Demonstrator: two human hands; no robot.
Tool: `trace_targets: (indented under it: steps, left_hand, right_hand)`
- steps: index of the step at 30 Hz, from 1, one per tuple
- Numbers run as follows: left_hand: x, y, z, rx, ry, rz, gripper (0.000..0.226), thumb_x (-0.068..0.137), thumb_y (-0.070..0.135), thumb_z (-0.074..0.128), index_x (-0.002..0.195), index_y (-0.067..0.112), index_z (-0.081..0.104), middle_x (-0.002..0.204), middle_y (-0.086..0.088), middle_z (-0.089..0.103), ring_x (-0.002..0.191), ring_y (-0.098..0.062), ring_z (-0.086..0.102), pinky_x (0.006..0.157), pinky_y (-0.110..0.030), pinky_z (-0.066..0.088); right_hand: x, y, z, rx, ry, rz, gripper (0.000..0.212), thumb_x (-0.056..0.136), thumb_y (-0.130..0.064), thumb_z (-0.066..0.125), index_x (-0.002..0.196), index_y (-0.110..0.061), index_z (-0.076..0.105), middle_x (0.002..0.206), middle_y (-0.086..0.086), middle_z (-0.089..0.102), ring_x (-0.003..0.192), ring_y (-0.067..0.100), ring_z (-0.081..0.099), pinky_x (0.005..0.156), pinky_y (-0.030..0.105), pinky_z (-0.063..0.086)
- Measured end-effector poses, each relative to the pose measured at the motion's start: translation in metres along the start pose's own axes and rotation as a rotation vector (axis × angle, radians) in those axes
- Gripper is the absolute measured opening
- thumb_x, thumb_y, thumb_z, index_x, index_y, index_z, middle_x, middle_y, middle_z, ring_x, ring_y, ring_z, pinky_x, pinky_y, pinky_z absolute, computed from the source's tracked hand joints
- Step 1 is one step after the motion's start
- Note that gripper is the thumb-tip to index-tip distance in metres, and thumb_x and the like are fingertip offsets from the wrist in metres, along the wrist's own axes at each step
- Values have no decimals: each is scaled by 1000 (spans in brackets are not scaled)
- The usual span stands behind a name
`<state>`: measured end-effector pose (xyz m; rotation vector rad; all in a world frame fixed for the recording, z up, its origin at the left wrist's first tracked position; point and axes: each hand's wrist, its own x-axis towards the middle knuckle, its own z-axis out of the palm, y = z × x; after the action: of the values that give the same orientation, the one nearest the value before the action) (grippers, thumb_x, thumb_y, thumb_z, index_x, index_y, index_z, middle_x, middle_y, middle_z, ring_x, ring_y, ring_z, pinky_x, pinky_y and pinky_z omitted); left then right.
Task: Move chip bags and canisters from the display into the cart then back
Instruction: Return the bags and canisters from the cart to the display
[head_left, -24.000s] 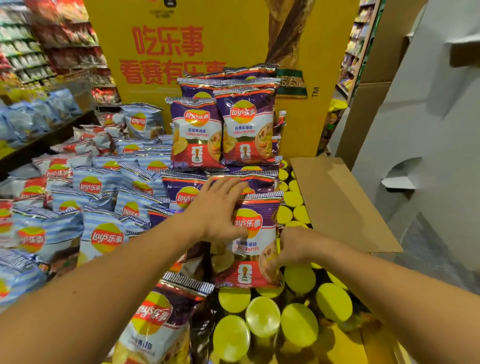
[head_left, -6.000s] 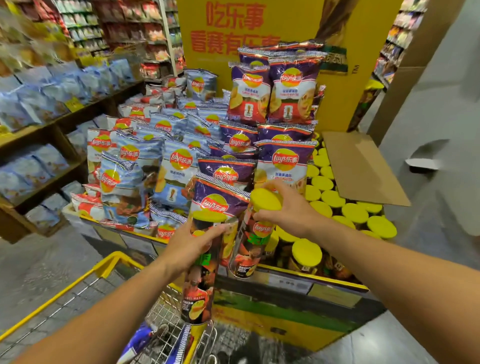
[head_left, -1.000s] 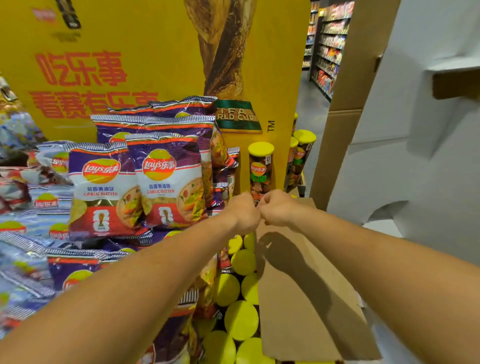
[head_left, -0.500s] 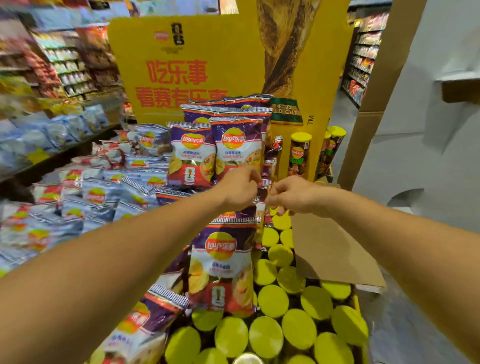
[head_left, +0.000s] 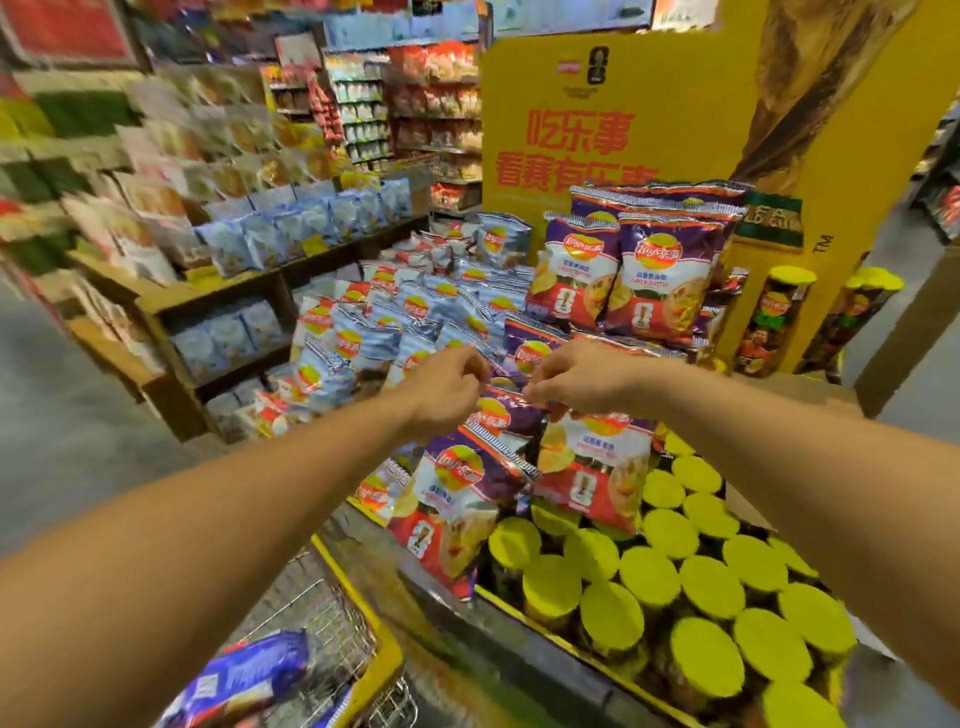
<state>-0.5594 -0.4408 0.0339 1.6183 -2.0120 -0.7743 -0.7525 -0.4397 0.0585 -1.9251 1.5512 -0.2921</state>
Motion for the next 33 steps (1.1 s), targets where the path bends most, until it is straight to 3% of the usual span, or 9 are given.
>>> trace_targets:
  steps: [4, 8, 13, 16, 19, 23, 27, 31, 33]
  left_hand:
    - [-41, -50, -29, -58, 33, -64, 22, 90, 11, 38, 94, 20, 57, 107, -17, 64, 95, -39, 65, 79, -55, 56]
    - [-84, -112, -55, -90, 64, -162, 16, 94, 7, 45, 100, 11, 60, 92, -18, 67, 82, -33, 67, 71, -45, 54]
    - [-150, -184, -83, -104, 93, -253, 12, 90, 4, 53, 95, 12, 61, 88, -11, 65, 83, -30, 68, 77, -40, 55]
    - [-195, -237, -103, -92, 120, -332, 12, 85, 11, 53, 91, 18, 61, 84, -9, 66, 89, -33, 69, 79, -44, 56]
    - [-235, -280, -116, -122, 133, -439, 17, 92, 5, 47, 99, 14, 59, 92, -19, 69, 83, -35, 68, 72, -48, 56]
    - [-290, -338, -127, -176, 173, -554, 18, 96, 2, 43, 105, 8, 56, 95, -15, 62, 73, -24, 61, 55, -27, 49]
    - [-342, -393, -122, -167, 192, -717, 16, 96, 3, 45, 105, 9, 57, 90, -10, 60, 70, -20, 61, 56, -23, 47]
    - [-381, -433, -112, -79, 172, -846, 16, 92, 10, 49, 102, 17, 61, 89, -6, 67, 83, -27, 67, 70, -32, 53]
    - [-395, -454, -101, -39, 163, -917, 18, 90, 13, 51, 102, 18, 63, 92, -5, 70, 90, -26, 67, 77, -33, 54]
  right_hand:
    - [8, -48, 39, -15, -58, -78, 31, 94, -32, 65, 94, -2, 72, 80, 5, 68, 61, 10, 58, 53, 22, 44]
    - [24, -98, 98, -11, -197, -97, 29, 95, -32, 65, 95, -3, 70, 89, 9, 70, 75, 19, 66, 63, 29, 53]
    - [40, -154, 177, -34, -328, -139, 27, 91, -35, 65, 87, -10, 70, 88, 6, 73, 78, 22, 69, 72, 36, 55]
    - [45, -195, 233, -66, -427, -187, 26, 97, -25, 60, 98, -1, 70, 97, 17, 72, 75, 19, 63, 66, 29, 50]
    - [50, -225, 280, -76, -507, -201, 18, 99, -22, 58, 93, -7, 67, 88, 10, 68, 67, 12, 58, 59, 23, 47]
    - [54, -255, 344, -91, -624, -223, 20, 98, -24, 60, 96, -6, 67, 79, 3, 64, 62, 9, 56, 58, 22, 45]
    - [63, -267, 405, -173, -738, -241, 18, 99, -23, 59, 95, -7, 67, 80, 3, 66, 65, 9, 58, 59, 22, 46]
    - [76, -265, 459, -289, -814, -253, 26, 99, -23, 58, 107, -1, 68, 90, 8, 66, 72, 14, 59, 62, 26, 49]
    - [84, -260, 485, -343, -846, -269, 24, 98, -21, 58, 103, -1, 69, 87, 10, 63, 72, 17, 55, 61, 28, 48]
